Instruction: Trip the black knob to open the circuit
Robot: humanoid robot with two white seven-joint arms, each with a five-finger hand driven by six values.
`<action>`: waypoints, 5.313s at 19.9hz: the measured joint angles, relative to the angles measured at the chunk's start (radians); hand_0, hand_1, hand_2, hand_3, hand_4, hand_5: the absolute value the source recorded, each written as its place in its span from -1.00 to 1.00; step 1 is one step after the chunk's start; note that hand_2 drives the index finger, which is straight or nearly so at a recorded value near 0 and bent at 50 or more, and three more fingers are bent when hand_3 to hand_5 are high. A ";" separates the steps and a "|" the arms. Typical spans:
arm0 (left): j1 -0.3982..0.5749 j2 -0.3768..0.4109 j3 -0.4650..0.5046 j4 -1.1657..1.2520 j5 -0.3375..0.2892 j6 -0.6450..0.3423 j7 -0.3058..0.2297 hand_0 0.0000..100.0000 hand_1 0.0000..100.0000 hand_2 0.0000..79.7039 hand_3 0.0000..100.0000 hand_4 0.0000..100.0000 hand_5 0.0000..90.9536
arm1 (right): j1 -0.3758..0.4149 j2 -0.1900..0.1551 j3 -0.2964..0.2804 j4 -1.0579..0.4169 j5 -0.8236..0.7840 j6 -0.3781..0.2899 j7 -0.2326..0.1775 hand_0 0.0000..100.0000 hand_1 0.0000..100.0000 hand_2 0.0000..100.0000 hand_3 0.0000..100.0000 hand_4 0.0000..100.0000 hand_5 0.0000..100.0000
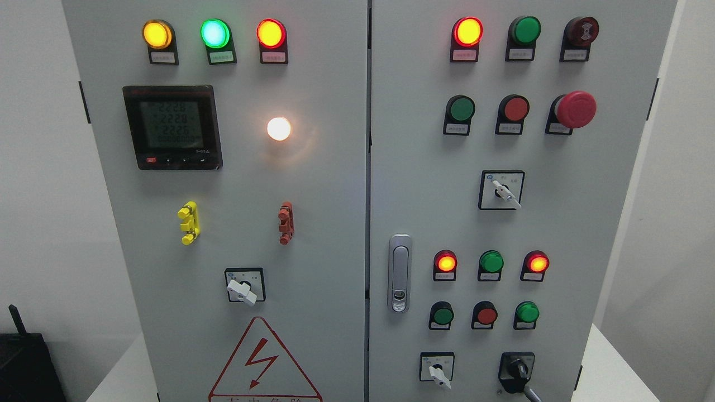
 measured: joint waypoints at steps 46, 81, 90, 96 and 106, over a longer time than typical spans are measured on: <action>0.000 0.000 0.000 0.000 0.000 0.000 0.000 -0.76 -0.22 -1.00 -1.00 -1.00 -1.00 | -0.016 0.003 0.001 0.008 0.001 0.000 0.002 -1.00 -1.00 -0.85 1.00 1.00 1.00; 0.000 0.000 0.000 0.000 0.000 0.001 0.000 -0.76 -0.22 -1.00 -1.00 -1.00 -1.00 | -0.016 0.016 0.001 0.004 0.001 0.000 0.014 -1.00 -1.00 -0.84 1.00 1.00 1.00; 0.000 0.000 0.000 0.000 0.000 0.001 0.000 -0.76 -0.22 -1.00 -1.00 -1.00 -1.00 | -0.017 0.019 0.001 0.005 0.000 0.000 0.014 -1.00 -1.00 -0.84 1.00 1.00 1.00; 0.000 0.000 0.000 0.000 0.000 0.001 0.000 -0.76 -0.22 -1.00 -1.00 -1.00 -1.00 | -0.018 0.021 0.004 0.006 0.000 -0.001 0.015 -1.00 -1.00 -0.84 1.00 1.00 1.00; 0.000 0.000 0.000 0.000 0.000 0.001 0.000 -0.76 -0.22 -1.00 -1.00 -1.00 -1.00 | -0.018 0.022 0.021 0.008 0.000 -0.001 0.016 -1.00 -1.00 -0.84 1.00 1.00 1.00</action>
